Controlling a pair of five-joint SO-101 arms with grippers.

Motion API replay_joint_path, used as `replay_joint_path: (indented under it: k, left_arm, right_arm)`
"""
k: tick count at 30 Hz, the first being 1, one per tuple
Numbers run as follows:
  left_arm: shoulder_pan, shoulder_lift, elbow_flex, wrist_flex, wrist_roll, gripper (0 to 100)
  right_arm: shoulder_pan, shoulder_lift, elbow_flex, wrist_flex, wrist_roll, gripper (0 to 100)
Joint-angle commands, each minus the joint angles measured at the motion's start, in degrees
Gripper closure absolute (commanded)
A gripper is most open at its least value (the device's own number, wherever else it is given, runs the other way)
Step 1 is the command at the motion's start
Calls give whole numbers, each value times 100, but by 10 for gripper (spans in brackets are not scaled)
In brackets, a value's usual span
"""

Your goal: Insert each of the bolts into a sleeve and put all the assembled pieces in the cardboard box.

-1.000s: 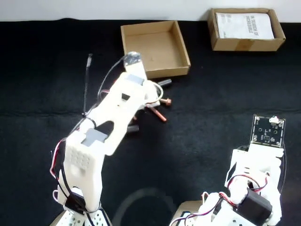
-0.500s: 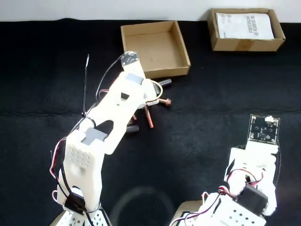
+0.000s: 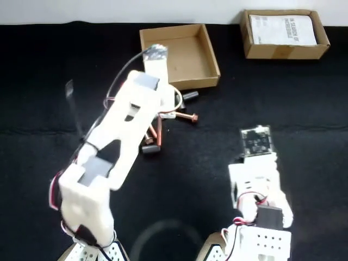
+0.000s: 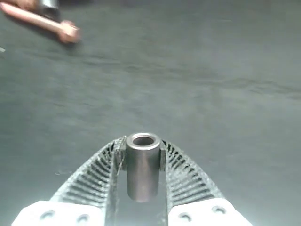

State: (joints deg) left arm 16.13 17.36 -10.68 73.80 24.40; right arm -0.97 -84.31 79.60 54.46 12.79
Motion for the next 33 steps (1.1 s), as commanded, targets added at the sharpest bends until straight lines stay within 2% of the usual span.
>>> replay_joint_path:
  k: [1, 3, 5, 13, 18, 23, 25, 31, 33]
  left_arm:
    - [84, -1314, 101, 519, -404, 991]
    - [84, -1982, 312, 765, -563, 991]
    - [92, -2712, 611, 976, -624, 991]
    - [101, -6026, 2633, 941, -615, 991]
    - [66, -7776, 4365, -44, -615, 991]
    - [75, -9086, 6097, -1864, -607, 991]
    - [92, -9446, 6545, -2347, -598, 991]
    - [75, -9675, 7108, -2611, -571, 991]
    - [92, -9675, 7240, -2927, -571, 991]
  right_arm:
    - [-813, -84, -110, -207, -1679, 991]
    - [-1112, -84, -189, -347, -2409, 991]
    - [-1226, -84, -382, -338, -2752, 991]
    - [-1587, -84, -998, -312, -2760, 991]
    - [-2185, -84, -1314, -312, -2760, 991]
    - [-2809, -84, -1525, -312, -2760, 991]
    - [-2905, -84, -1420, -312, -2760, 991]
    - [-3336, -347, -1077, -312, -2760, 991]
    - [-3468, -470, -1068, -312, -2760, 991]
